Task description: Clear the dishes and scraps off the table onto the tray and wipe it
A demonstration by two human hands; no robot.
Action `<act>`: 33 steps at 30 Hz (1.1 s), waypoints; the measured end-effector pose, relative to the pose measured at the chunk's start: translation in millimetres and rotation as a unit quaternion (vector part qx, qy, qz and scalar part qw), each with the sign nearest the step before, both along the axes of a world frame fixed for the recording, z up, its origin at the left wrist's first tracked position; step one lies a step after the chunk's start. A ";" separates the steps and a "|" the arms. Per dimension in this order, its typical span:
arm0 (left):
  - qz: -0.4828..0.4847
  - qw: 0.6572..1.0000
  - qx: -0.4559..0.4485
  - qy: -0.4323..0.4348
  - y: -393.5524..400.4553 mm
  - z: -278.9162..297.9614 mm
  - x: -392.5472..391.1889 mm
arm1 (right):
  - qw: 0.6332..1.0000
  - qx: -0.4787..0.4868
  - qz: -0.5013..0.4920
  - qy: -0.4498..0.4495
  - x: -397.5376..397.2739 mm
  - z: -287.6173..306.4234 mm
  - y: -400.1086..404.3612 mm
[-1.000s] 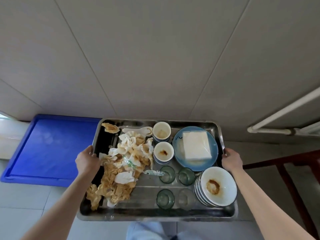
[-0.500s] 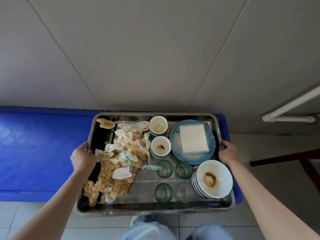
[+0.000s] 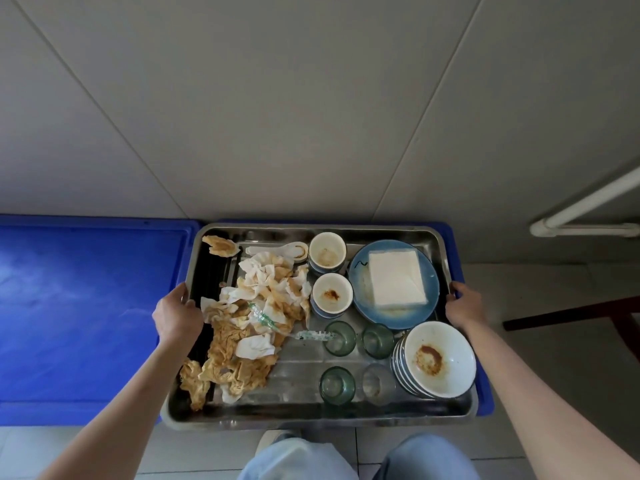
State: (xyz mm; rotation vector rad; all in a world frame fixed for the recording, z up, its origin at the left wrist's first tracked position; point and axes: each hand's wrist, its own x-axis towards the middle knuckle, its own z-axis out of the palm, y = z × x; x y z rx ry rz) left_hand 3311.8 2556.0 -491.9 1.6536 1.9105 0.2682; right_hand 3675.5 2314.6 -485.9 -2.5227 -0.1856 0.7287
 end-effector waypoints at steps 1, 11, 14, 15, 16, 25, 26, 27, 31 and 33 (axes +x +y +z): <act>0.002 1.000 0.001 0.000 -0.4 -1.1 0.7 | 1.000 0.000 0.002 -0.002 1.1 -1.8 -0.1; -0.005 1.000 -0.007 0.019 0.1 -3.2 0.1 | 1.000 -0.004 -0.003 0.020 5.0 -8.8 -0.7; -0.013 1.000 -0.010 0.021 1.3 -2.3 -1.6 | 1.000 -0.009 -0.011 0.021 4.8 -7.9 0.1; -0.017 1.000 -0.009 0.022 2.0 -2.9 -2.4 | 1.000 -0.010 -0.011 0.019 5.2 -8.5 0.1; -0.017 0.999 -0.013 0.024 2.0 -1.3 -2.3 | 1.000 -0.013 -0.011 0.021 5.0 -7.8 0.1; -0.031 0.998 -0.048 0.028 -4.6 24.6 -1.1 | 0.997 0.010 -0.023 0.072 4.2 13.9 0.6; -0.032 0.998 -0.048 0.025 -5.8 34.3 -0.4 | 0.997 0.022 -0.027 0.075 2.0 24.1 1.0; -0.036 0.998 -0.046 0.021 -6.1 41.3 -0.3 | 0.996 0.033 -0.026 0.079 2.0 30.6 0.8; -0.047 0.998 -0.043 -0.020 -9.9 92.5 8.5 | 0.994 0.066 -0.011 0.087 -8.4 74.6 8.8; -0.057 0.997 -0.050 -0.029 -11.4 124.8 17.6 | 0.992 0.083 0.001 0.098 -17.9 101.0 16.5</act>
